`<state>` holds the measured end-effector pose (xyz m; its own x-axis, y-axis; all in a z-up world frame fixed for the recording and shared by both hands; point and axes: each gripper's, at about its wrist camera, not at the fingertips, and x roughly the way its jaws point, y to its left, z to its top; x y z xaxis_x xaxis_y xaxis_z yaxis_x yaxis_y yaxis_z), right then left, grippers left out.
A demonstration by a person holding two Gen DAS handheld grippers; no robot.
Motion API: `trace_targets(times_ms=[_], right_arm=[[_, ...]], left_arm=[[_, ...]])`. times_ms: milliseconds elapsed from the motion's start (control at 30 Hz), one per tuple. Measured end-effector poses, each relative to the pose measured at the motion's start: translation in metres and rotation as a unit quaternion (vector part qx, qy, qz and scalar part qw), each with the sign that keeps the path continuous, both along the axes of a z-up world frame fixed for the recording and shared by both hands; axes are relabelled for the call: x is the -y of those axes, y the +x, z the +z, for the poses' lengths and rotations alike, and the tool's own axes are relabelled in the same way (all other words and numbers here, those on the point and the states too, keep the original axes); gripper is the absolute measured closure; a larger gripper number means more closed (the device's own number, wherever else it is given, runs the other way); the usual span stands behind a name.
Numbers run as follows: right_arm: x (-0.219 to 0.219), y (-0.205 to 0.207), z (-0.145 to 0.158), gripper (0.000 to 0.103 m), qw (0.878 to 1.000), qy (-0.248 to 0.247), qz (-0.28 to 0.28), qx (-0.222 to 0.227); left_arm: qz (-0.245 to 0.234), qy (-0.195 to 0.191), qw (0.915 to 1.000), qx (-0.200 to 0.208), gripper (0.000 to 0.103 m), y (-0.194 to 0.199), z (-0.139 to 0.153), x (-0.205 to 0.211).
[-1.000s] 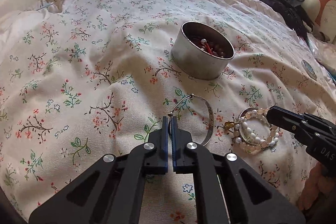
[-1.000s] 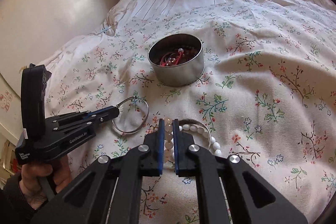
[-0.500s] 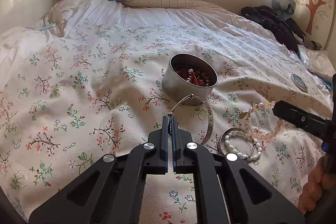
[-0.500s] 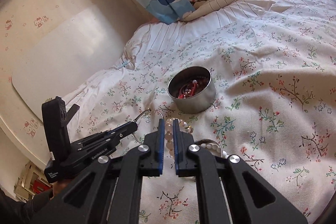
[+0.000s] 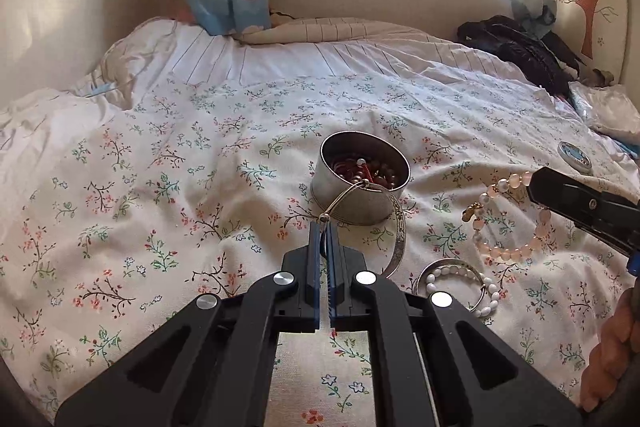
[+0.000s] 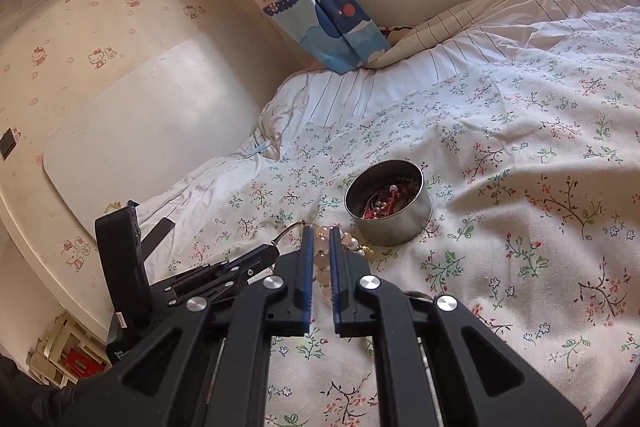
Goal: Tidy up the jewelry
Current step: 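Carry the bangle and pearl bracelet over the silver tin and open both tools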
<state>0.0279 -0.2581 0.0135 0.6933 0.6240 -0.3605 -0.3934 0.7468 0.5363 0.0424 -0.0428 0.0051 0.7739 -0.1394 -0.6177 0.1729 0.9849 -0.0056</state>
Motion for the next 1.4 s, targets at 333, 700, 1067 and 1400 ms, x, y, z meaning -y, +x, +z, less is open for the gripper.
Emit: trace_targets(times_ms=[333,700,1067,1400], right_arm=[[-0.002,0.014,0.009,0.094,1.0,0.017,0.004,0.019],[-0.01,0.043,0.016,0.094,0.999,0.018,0.008,0.028],[-0.017,0.085,0.013,0.094,1.0,0.008,-0.001,0.024],[-0.026,0.12,-0.003,0.094,1.0,-0.013,-0.005,0.005]], left_arm=[[0.0,-0.028,0.9993,0.026,0.1,0.006,0.013,-0.003],[-0.008,-0.036,0.9988,0.03,0.1,0.034,0.018,0.009],[-0.012,-0.04,0.999,0.018,0.1,0.066,0.011,0.016],[-0.02,-0.04,0.999,0.004,0.1,0.099,0.001,0.028]])
